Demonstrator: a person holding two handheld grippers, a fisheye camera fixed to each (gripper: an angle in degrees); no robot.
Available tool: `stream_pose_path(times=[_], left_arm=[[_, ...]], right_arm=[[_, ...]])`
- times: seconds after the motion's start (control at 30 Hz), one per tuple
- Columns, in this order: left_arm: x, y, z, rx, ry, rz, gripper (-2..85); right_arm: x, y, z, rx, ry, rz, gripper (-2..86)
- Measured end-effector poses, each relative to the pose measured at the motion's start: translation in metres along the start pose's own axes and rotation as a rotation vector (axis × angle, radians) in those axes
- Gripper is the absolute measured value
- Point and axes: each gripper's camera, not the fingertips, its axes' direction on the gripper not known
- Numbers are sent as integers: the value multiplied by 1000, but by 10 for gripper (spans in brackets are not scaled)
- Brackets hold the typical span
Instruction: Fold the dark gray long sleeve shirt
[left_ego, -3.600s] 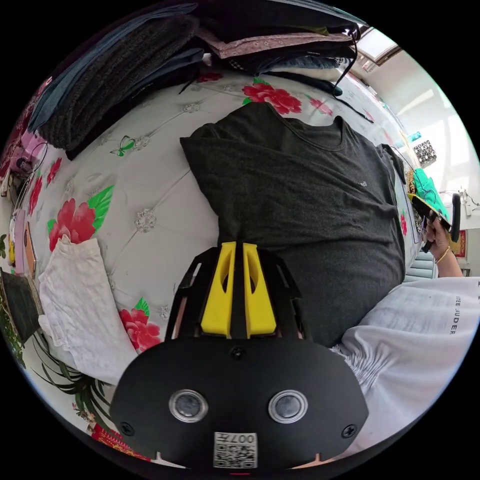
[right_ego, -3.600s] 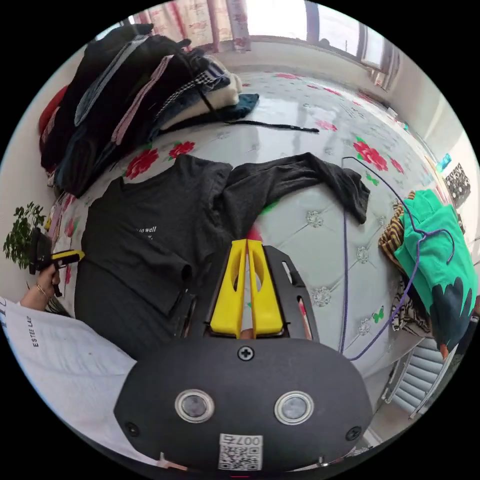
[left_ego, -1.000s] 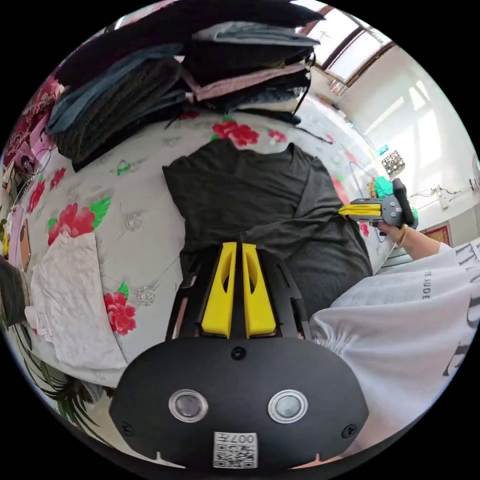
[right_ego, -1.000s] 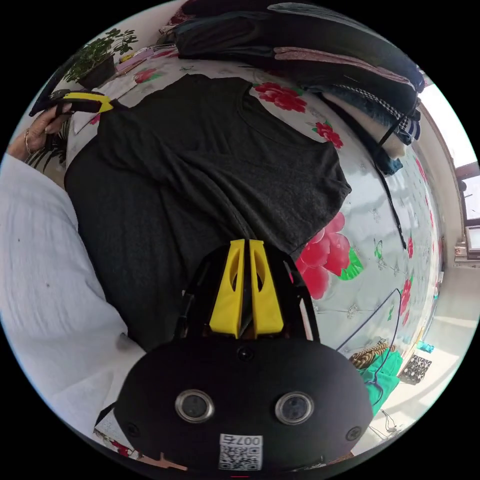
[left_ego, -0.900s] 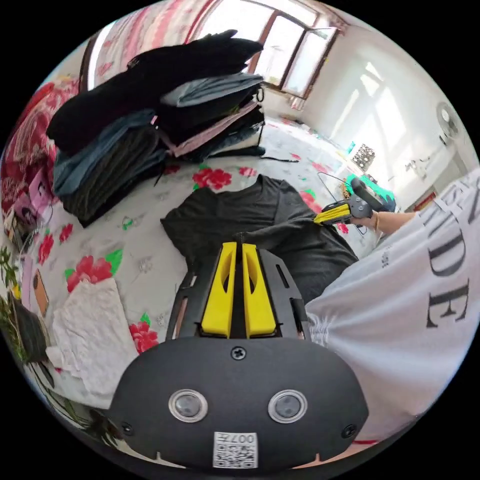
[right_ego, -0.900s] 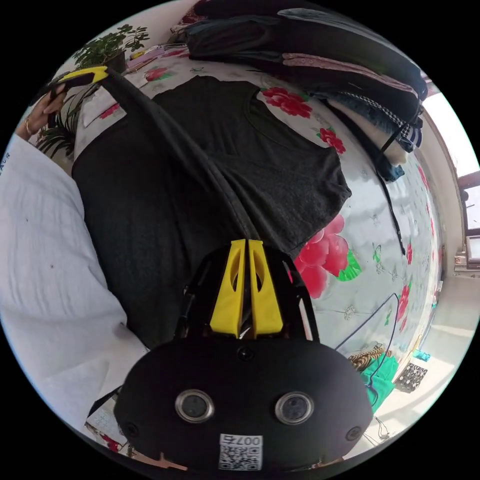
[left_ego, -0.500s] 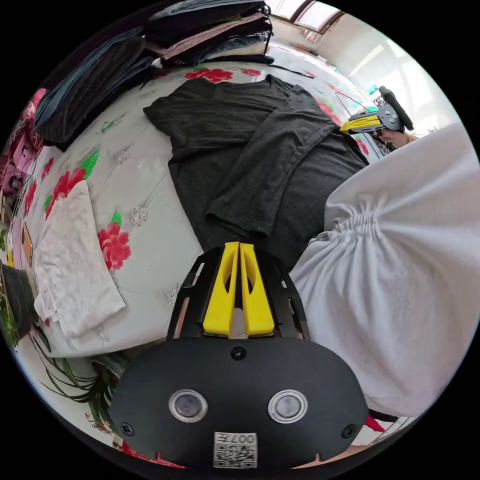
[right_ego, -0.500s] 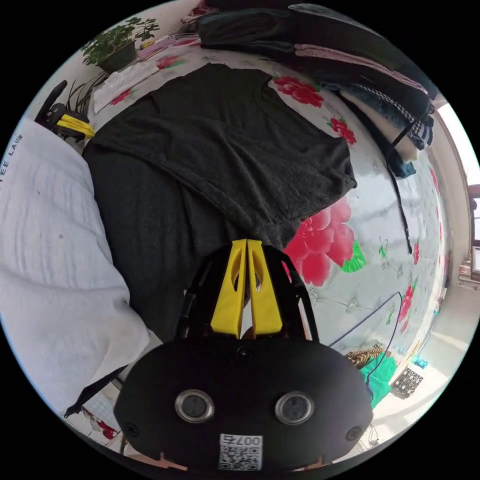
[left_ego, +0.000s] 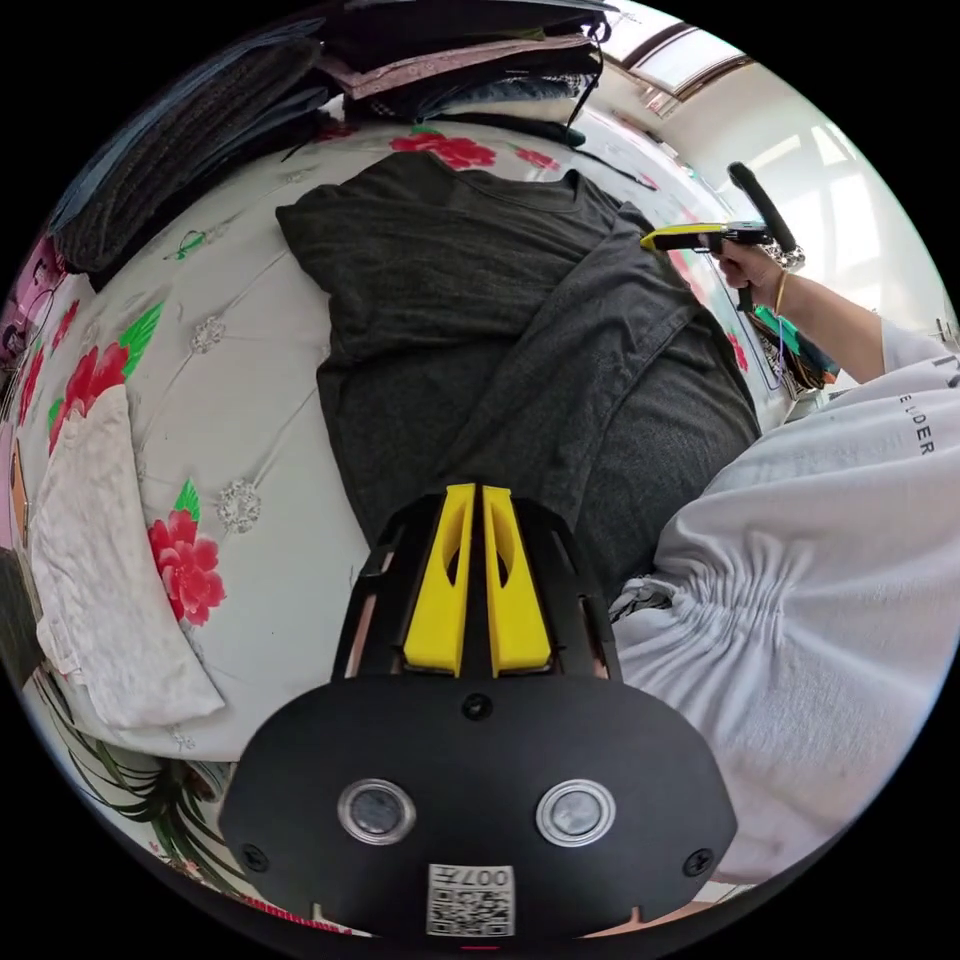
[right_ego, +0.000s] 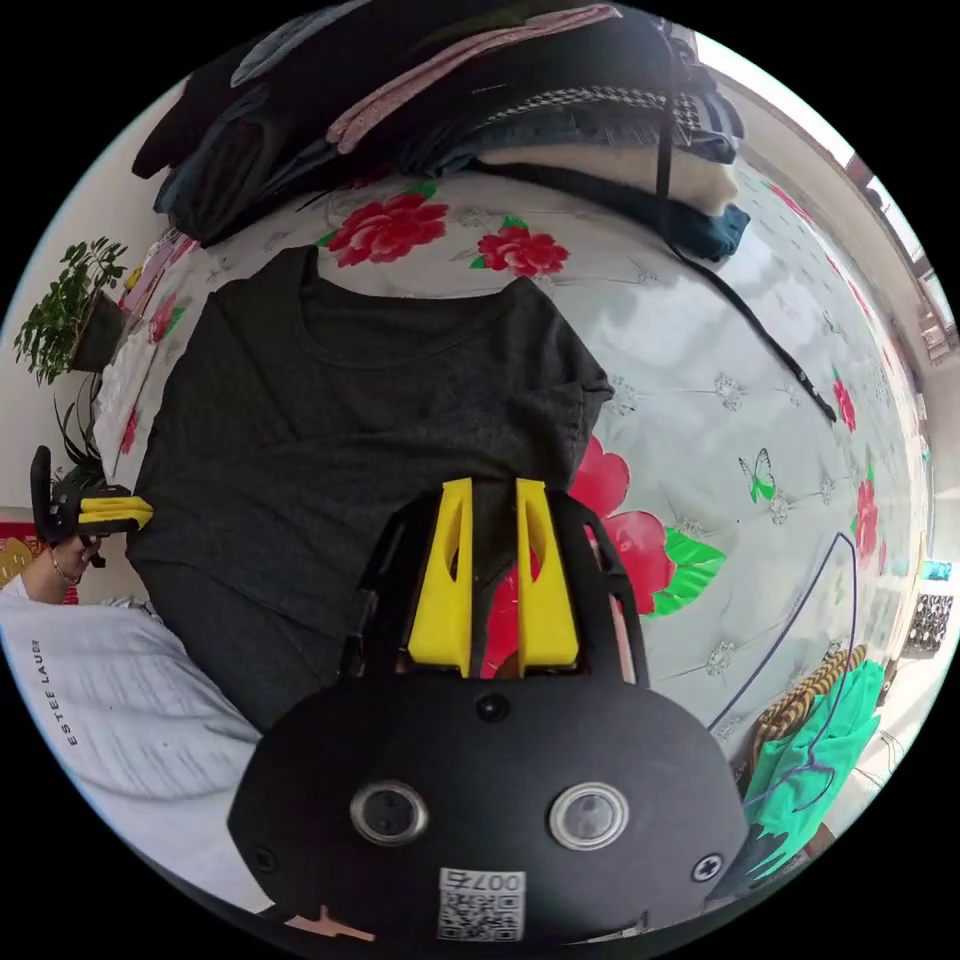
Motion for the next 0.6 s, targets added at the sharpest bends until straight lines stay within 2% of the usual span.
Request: stream_pose_path(times=[0.13, 0.3, 0.43, 0.6], left_arm=[[-4, 12, -10, 34, -23, -60, -3], [-16, 70, -26, 100, -19, -229, 19], [-19, 131, -23, 98, -20, -359, 39], [-8, 158, -8, 61, 1, -360, 53]], right_arm=[[5, 27, -24, 75, -19, 50, 43], [4, 133, -52, 170, -122, 156, 42], [-8, 215, -43, 132, -140, 239, 36], [-34, 290, -20, 65, -123, 308, 29]])
